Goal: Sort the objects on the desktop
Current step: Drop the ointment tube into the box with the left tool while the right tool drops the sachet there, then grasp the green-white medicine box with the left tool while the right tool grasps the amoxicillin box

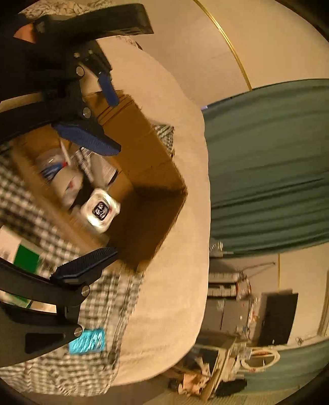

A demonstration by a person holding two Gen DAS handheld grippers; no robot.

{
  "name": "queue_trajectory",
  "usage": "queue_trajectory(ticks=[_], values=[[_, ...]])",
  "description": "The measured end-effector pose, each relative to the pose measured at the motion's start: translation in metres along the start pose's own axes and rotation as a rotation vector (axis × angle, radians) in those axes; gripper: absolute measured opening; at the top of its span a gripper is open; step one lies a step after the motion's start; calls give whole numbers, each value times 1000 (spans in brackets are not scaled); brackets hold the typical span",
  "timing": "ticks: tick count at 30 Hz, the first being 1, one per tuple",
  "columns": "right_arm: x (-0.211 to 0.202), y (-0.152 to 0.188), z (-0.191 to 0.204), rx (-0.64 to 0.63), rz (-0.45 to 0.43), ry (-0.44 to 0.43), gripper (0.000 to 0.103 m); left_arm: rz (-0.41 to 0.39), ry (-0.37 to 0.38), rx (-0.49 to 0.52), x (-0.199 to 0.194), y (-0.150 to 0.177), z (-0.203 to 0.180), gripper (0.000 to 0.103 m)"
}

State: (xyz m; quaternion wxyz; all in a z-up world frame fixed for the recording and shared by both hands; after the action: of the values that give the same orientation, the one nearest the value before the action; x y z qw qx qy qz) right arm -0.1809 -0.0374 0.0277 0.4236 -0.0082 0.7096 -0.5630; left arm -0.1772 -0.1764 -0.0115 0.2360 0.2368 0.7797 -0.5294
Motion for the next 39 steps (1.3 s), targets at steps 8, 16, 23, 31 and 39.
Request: queue_trajectory(ticks=[8, 16, 23, 31, 39], values=[[-90, 67, -45, 26, 64, 149, 82, 3, 62, -5, -47, 27, -38, 99], [-121, 193, -80, 295, 232, 267, 88, -3, 141, 34, -62, 82, -109, 102], [-92, 257, -48, 301, 360, 366, 100, 1, 58, 199, -44, 115, -130, 102], [-67, 278, -45, 439, 398, 505, 103, 43, 104, 78, -23, 118, -114, 102], [-31, 292, -44, 383, 438, 489, 102, 102, 134, 144, -12, 133, -127, 102]])
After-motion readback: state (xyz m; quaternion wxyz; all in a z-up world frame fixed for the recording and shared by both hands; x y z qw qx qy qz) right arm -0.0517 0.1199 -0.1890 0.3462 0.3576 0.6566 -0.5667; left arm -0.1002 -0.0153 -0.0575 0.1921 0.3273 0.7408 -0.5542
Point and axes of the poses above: each gripper's, at about its wrist camera, not at the fingertips, and x roughly the way its jaws point, z to its left, y to its underside, the point moved 7 cm from there along x, roughly the way its jaws point, and after that the axes turned 12 degrees about -x, right-handed, at the moved point
